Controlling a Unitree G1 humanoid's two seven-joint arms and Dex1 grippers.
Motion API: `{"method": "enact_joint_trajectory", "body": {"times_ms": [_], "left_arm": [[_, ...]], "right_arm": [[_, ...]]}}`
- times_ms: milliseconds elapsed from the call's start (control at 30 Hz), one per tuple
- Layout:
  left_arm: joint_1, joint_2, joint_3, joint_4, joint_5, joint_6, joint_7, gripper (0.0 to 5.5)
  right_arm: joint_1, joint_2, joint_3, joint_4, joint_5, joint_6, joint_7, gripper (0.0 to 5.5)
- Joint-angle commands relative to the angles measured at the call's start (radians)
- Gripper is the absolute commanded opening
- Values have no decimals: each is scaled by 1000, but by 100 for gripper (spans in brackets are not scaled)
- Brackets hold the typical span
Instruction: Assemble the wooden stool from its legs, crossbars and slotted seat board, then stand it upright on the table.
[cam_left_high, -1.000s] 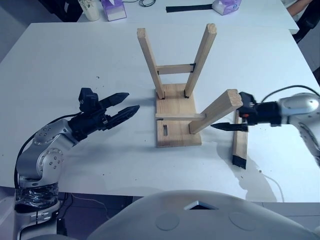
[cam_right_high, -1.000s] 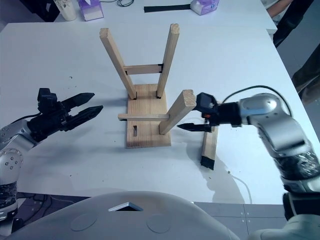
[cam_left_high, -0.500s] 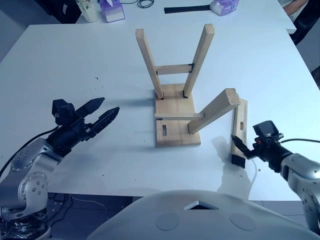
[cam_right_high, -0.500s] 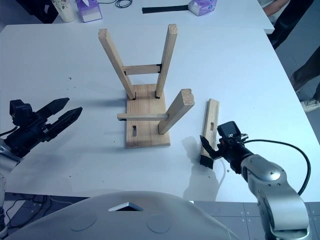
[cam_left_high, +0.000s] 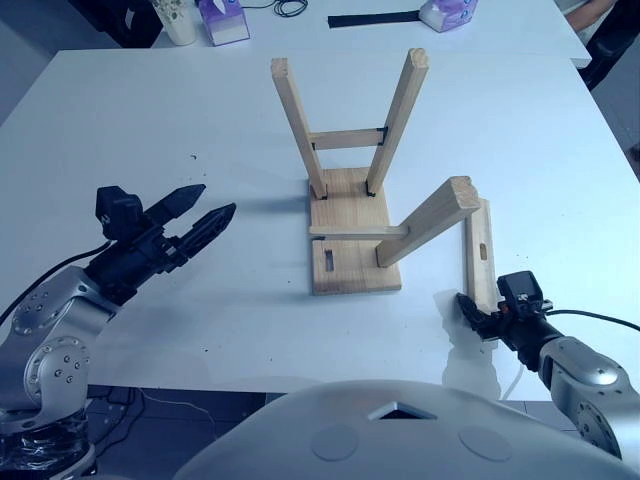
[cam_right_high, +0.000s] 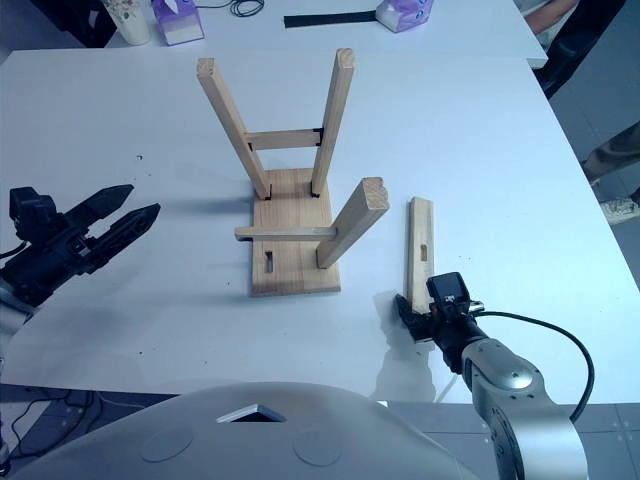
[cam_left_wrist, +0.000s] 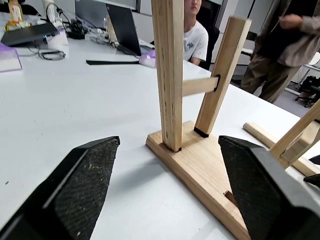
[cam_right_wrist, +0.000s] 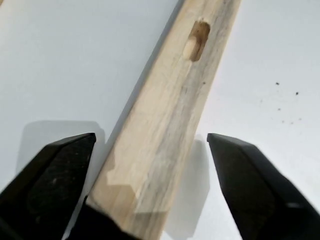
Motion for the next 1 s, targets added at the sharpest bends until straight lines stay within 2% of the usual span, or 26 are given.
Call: {"method": "enact_joint_trajectory", "body": {"times_ms": [33,200,300,467,567,667,800,1000], "left_arm": [[-12,6,-2,4,3,7,15,367],[-30,0,0,16,7,2,44,367],[-88,-3,14,74,52,-10,124,367],[-190,25,-12,148,163,25,271,367],[-285,33,-24,136,161,81,336,367],[-399,36,-7,113,70,139,358,367],[-546,37,-45,27,-109,216,339,367],[-784,42,-133,-11,-437,305,312,367]], "right_arm": [[17,3,5,134,-39,-57,-10,347],[15,-2,4,199,-48,-140,-2,263],[4,-4,-1,219,-56,-187,5,216],[-96,-11,-36,256,-65,-276,9,210],[-267,-22,-95,316,-51,-334,9,210],[-460,-42,-166,375,4,-396,43,210],[-703,-55,-240,391,178,-436,145,210],[-1007,-118,-336,358,741,-240,273,210]]}}
